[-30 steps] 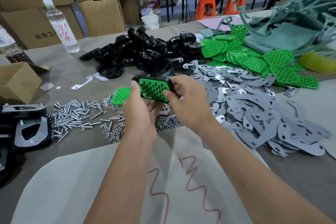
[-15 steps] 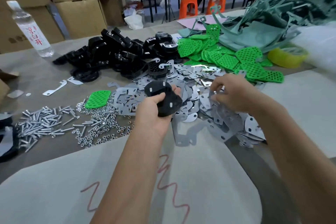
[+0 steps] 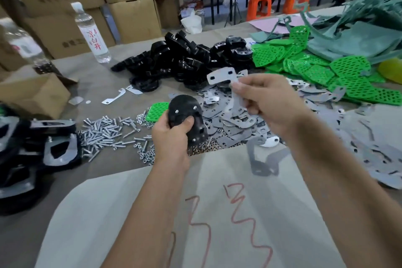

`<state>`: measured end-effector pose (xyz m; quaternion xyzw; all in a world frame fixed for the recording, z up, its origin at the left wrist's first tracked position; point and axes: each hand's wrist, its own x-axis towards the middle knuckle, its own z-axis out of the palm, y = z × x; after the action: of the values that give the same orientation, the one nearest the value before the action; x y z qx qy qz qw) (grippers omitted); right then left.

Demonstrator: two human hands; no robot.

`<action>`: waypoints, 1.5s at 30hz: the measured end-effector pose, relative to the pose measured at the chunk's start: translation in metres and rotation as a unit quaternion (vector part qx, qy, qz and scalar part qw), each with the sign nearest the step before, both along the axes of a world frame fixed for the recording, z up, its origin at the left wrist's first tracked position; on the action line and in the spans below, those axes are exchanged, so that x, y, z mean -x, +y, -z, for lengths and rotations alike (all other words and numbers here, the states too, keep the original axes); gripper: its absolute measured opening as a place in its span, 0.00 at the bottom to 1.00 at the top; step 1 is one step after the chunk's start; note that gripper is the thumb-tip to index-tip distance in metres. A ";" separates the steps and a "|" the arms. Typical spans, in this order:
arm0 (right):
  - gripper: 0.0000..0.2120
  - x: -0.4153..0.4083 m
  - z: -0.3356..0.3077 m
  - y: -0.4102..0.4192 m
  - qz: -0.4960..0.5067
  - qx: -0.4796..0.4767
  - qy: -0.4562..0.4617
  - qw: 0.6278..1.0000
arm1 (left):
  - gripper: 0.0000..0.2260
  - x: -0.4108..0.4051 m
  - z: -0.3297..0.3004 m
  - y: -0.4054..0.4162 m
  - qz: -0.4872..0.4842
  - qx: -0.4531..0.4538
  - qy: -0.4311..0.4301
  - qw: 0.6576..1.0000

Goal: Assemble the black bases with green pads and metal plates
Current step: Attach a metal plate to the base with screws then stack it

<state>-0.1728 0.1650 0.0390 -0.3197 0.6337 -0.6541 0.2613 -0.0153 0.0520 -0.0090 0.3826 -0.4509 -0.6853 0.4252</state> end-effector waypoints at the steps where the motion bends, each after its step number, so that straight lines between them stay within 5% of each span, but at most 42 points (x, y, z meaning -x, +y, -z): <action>1: 0.04 -0.017 0.007 -0.011 -0.038 0.001 -0.025 0.999 | 0.13 -0.002 0.001 -0.002 -0.009 0.022 -0.005 1.000; 6: 0.06 -0.063 0.039 -0.040 -0.094 0.003 -0.042 0.995 | 0.15 -0.003 0.006 -0.010 -0.040 0.109 -0.024 0.993; 20: 0.06 -0.059 0.045 -0.039 -0.050 -0.042 -0.046 0.997 | 0.14 -0.002 0.007 -0.011 -0.017 0.099 0.000 0.995; 27: 0.08 -0.060 0.046 -0.039 -0.025 -0.037 -0.072 0.996 | 0.13 -0.004 0.001 -0.008 0.038 0.078 -0.008 0.996; 34: 0.07 -0.063 0.048 -0.038 0.023 0.006 -0.106 0.994 | 0.22 -0.011 -0.006 -0.012 0.132 0.013 -0.027 0.991; 45: 0.09 -0.063 0.052 -0.040 0.035 -0.060 -0.029 0.997 | 0.24 -0.017 -0.011 -0.010 0.150 -0.050 -0.037 0.987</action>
<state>-0.1093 0.1254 -0.0134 -0.2618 0.6747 -0.6327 0.2757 0.0015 0.0418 0.0016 0.3564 -0.4840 -0.7483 0.2806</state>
